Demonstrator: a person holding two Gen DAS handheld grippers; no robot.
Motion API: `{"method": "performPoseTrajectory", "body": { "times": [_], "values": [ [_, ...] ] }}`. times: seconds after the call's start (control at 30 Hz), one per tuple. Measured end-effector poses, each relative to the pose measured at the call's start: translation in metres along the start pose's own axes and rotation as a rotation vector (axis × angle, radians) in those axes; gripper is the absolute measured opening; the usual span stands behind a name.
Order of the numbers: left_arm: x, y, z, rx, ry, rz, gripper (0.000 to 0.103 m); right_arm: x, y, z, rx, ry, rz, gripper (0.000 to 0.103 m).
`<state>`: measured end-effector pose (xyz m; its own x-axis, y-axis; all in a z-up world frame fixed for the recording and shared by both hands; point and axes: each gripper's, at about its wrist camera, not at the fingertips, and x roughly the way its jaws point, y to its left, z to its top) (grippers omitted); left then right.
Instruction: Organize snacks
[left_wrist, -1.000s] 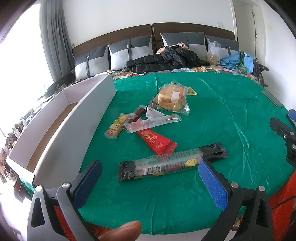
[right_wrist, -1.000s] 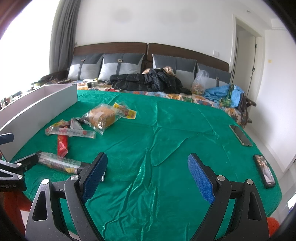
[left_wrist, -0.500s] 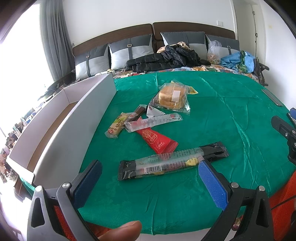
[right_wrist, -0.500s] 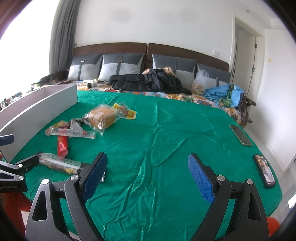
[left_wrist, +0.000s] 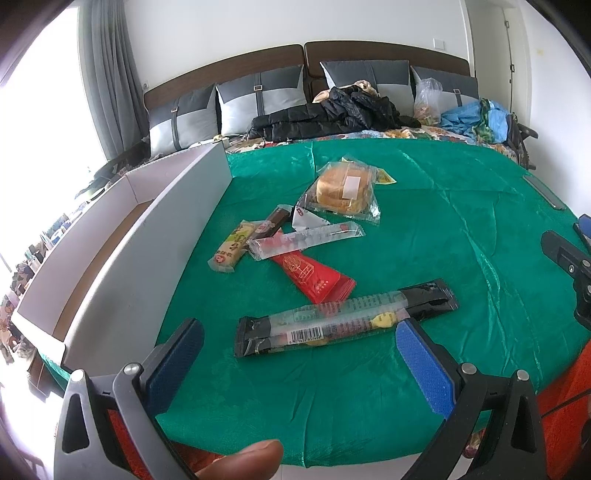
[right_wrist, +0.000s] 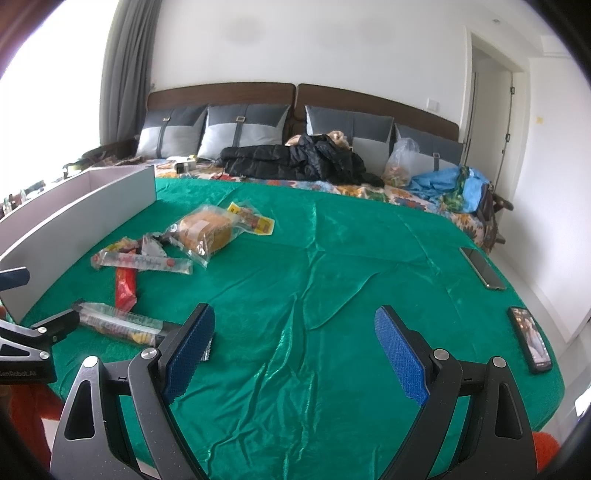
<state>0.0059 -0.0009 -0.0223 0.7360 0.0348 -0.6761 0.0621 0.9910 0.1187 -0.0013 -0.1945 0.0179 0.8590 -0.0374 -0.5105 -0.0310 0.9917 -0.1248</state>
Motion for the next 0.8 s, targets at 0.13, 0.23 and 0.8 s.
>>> {"method": "performPoseTrajectory", "body": {
  "times": [0.13,0.23,0.8],
  "values": [
    [0.0009,-0.0002,0.0008,0.002,0.007,0.0,0.103,-0.0009,0.0087,0.0004,-0.001,0.003,0.002,0.091],
    [0.0017,0.0001,0.0011,0.001,0.013,0.001,0.103,-0.0023,0.0066,0.0021,-0.001,0.006,0.004,0.091],
    [0.0096,0.0012,-0.0004,-0.001,0.04,0.0,0.103,0.0052,0.0085,0.002,0.003,0.04,0.018,0.091]
  ]
}}
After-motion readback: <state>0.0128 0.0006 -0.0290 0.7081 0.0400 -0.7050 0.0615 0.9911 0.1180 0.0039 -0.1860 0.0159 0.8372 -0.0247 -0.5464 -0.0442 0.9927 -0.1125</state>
